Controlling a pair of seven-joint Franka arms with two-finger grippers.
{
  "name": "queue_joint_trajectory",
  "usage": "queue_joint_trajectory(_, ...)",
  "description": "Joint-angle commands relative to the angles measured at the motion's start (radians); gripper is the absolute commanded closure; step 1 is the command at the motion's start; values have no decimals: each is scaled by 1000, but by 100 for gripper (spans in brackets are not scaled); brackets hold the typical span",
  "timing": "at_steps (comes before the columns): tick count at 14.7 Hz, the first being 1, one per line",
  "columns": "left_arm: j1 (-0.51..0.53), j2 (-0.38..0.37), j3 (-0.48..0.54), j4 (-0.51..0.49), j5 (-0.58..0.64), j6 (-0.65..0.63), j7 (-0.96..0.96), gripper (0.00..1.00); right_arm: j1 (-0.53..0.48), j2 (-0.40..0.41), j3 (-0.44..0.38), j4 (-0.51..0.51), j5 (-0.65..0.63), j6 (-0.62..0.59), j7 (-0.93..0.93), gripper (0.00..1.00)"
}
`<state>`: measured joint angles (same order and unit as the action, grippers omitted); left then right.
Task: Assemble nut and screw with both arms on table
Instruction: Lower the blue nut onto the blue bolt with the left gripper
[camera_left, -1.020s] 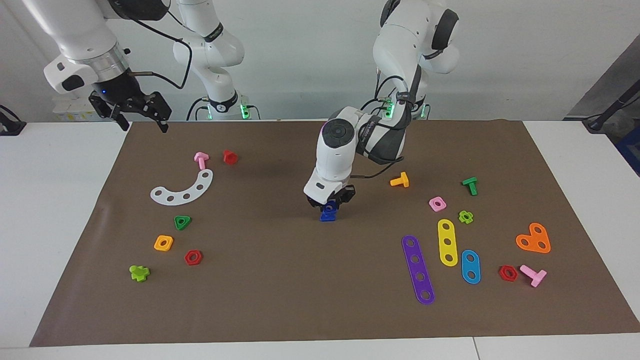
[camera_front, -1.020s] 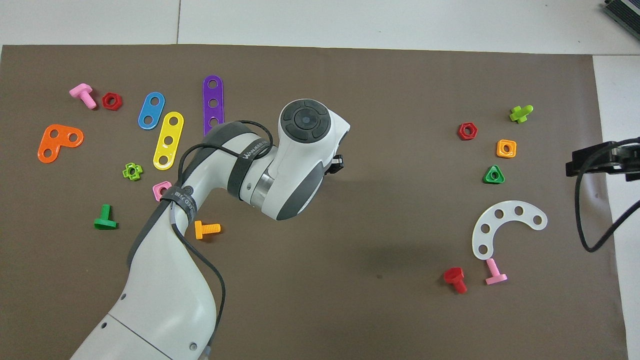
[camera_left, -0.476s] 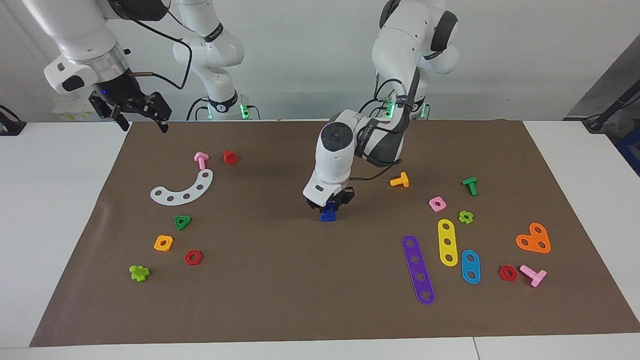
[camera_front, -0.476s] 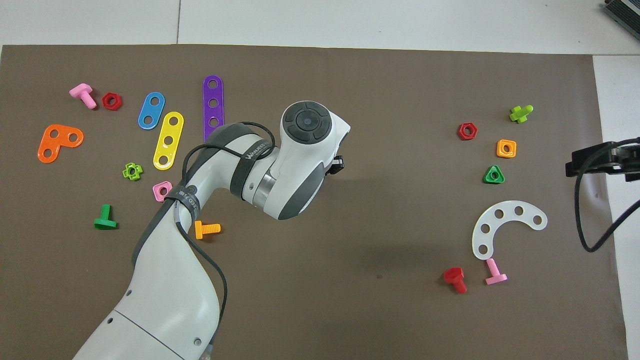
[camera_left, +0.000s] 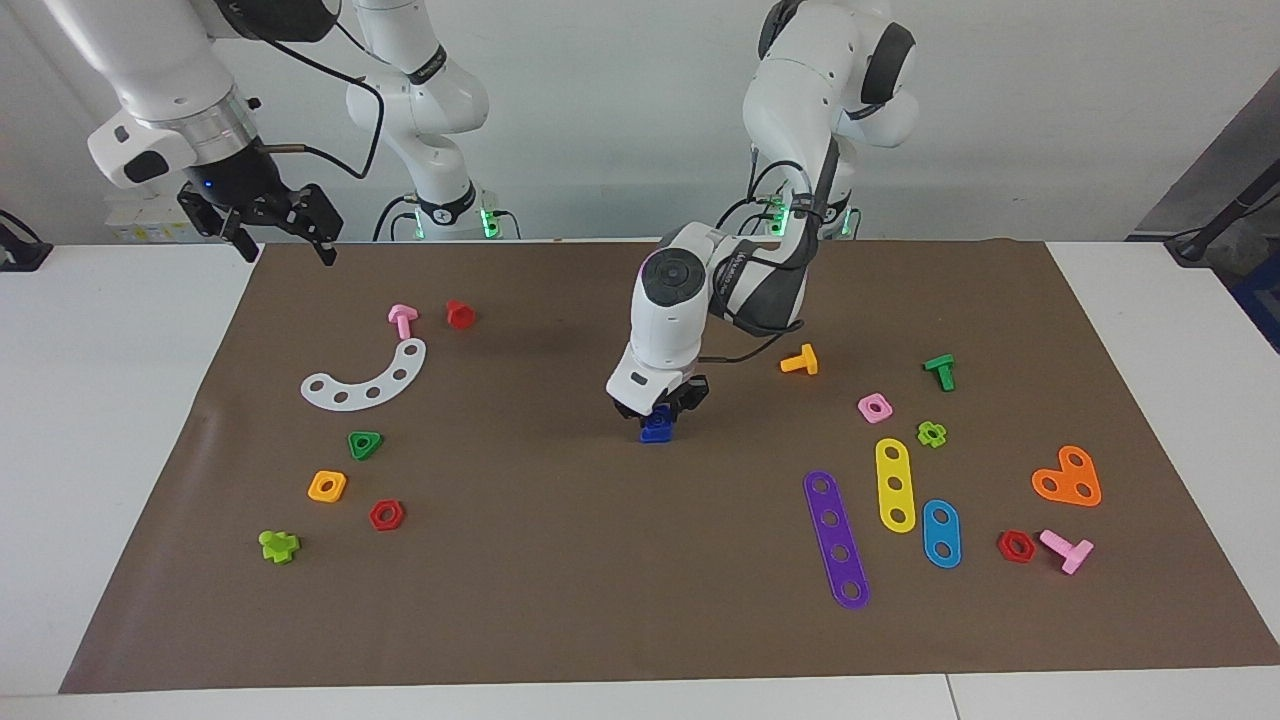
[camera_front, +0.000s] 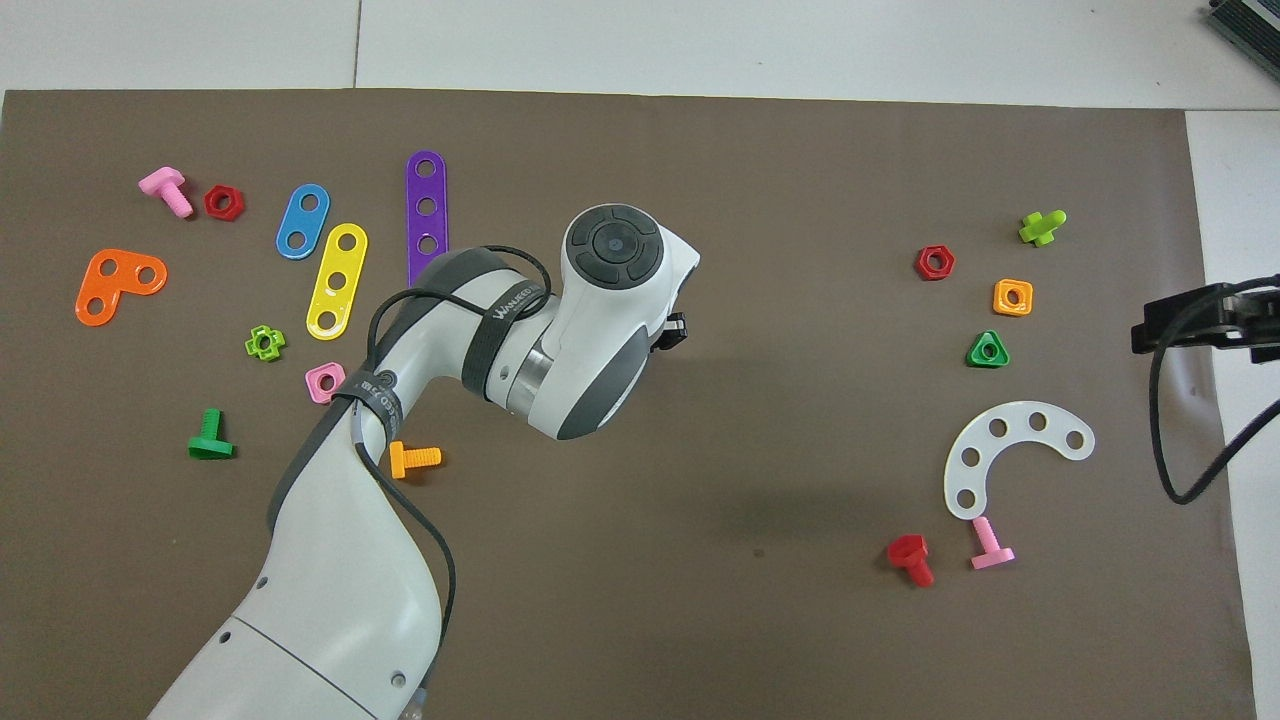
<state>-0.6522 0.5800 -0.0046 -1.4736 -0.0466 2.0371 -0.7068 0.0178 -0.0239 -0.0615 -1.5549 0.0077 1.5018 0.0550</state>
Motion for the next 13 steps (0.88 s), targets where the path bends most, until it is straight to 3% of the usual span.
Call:
queue_joint_trajectory(1, -20, -3, 20, -28, -7, 34, -14, 80, -12, -5, 5, -8, 6, -5, 6, 0)
queue_joint_trajectory(5, -20, -3, 20, -39, -6, 48, -14, 76, -12, -5, 3, -10, 6, -5, 6, 0)
queue_joint_trajectory(9, -18, -3, 20, -39, -6, 58, -14, 49, -12, -5, 5, -10, 6, -5, 6, 0)
queue_joint_trajectory(13, -18, -3, 20, -40, -6, 61, -14, 33, -13, -5, 3, -10, 6, -5, 6, 0)
